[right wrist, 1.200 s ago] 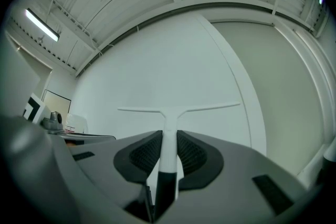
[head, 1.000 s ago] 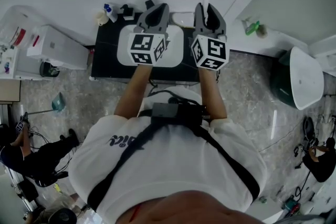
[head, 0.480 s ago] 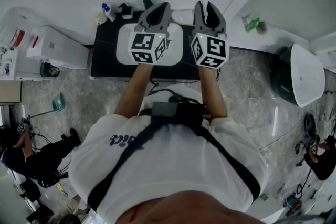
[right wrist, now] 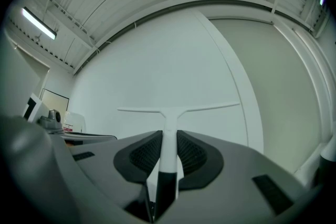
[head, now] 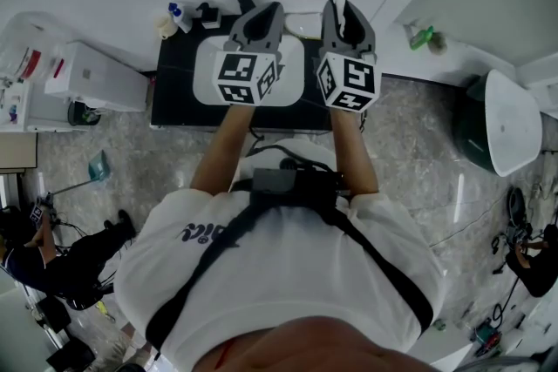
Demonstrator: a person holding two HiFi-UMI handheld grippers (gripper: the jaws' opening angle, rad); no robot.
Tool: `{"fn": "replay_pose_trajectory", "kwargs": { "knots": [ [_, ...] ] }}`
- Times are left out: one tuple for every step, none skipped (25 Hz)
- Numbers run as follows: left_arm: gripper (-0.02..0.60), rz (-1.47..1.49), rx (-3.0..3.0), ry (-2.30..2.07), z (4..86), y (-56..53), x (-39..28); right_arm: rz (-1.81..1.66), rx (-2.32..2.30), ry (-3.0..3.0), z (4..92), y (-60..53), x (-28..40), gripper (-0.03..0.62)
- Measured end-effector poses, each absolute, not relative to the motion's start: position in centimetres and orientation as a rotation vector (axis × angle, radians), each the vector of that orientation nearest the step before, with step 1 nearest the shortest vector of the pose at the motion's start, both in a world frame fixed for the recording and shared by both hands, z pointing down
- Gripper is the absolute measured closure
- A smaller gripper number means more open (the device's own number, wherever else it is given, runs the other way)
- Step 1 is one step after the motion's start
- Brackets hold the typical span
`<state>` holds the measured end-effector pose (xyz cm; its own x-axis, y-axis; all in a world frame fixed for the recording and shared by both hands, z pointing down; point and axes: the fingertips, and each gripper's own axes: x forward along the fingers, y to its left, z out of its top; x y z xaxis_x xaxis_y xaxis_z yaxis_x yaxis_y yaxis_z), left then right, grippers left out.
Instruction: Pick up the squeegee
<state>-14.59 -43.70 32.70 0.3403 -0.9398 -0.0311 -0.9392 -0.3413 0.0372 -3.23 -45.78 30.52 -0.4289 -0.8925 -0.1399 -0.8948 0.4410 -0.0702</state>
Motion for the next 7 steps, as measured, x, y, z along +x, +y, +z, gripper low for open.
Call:
{"fn": "replay_pose_trajectory", "kwargs": {
  "knots": [
    [0.571,-0.072,2.561,-1.794,32.80,-43.75,-14.58,0.021,-1.585,2.531,30.58,-45.84,-3.22,0.499],
    [0.571,-0.071,2.560,-1.793,32.91,-43.82,-14.56,0.020,-1.587,2.531,30.66,-45.91,-3.19,0.499],
    [0.571,-0.070,2.560,-1.791,33.01,-43.90,-14.51,0.020,-1.589,2.531,30.75,-46.00,-3.14,0.499],
    [0.571,-0.070,2.560,-1.790,33.10,-43.99,-14.46,0.019,-1.591,2.531,30.85,-46.11,-3.08,0.499],
    [0.571,-0.069,2.560,-1.789,33.18,-44.10,-14.39,0.019,-1.593,2.531,30.93,-46.23,-3.01,0.499],
    [0.571,-0.068,2.560,-1.788,33.25,-44.22,-14.32,0.018,-1.594,2.531,31.02,-46.35,-2.93,0.499],
    [0.571,-0.068,2.560,-1.788,33.32,-44.33,-14.25,0.018,-1.596,2.530,31.10,-46.48,-2.85,0.499]
  ]
}}
